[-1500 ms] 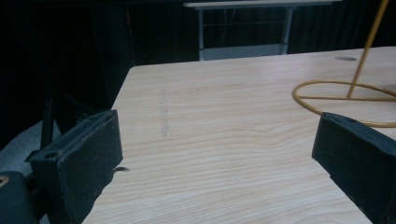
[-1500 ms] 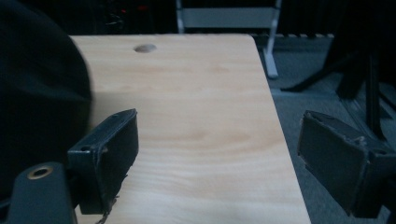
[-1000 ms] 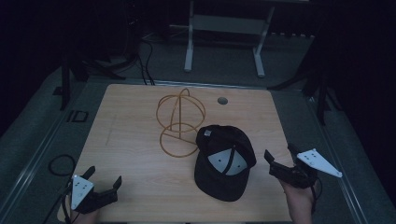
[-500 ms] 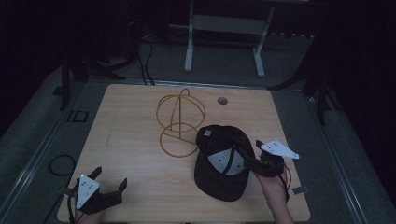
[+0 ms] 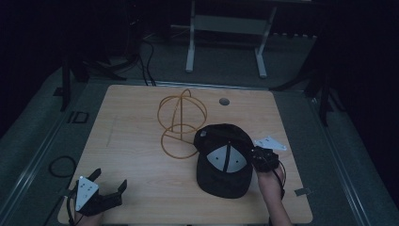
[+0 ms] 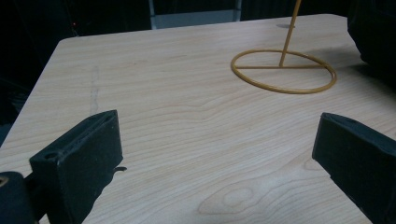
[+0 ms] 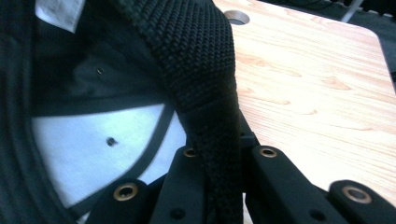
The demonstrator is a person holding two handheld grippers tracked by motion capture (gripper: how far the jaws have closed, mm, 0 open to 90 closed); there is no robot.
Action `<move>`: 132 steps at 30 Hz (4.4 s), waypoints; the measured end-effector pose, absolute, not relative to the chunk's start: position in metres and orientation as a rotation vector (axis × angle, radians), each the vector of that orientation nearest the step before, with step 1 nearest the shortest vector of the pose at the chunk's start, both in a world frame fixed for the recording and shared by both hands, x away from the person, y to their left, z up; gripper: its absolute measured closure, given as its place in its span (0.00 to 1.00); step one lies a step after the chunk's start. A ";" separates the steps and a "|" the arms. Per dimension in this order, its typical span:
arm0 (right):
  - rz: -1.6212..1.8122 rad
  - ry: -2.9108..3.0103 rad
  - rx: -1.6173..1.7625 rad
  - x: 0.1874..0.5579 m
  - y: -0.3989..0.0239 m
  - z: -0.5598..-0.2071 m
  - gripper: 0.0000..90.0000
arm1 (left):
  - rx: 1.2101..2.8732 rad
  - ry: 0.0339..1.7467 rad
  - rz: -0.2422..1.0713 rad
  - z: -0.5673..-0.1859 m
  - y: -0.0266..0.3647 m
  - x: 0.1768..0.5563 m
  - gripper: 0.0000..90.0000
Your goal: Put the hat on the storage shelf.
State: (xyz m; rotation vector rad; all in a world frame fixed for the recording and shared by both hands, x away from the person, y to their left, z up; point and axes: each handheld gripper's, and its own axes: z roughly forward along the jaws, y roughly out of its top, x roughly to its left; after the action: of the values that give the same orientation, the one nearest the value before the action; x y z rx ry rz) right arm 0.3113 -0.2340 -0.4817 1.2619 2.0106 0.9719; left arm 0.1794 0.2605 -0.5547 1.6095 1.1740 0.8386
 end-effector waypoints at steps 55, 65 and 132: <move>1.389 1.878 0.978 0.250 -0.234 -0.366 0.99 | 1.746 0.877 0.454 -0.523 0.146 0.200 0.02; 1.407 1.891 0.967 0.247 -0.227 -0.370 0.99 | 1.798 0.782 0.390 -0.506 0.108 0.209 0.03; 1.493 2.141 0.850 0.210 -0.242 -0.411 0.57 | 1.695 0.680 0.601 -0.414 0.061 0.239 0.99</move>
State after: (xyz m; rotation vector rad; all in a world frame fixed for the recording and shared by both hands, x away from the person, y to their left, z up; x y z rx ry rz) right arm 0.2103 -0.2415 -0.4106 0.8499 2.1407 1.4928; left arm 0.2390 0.0612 -0.4143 1.6946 0.6804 0.6010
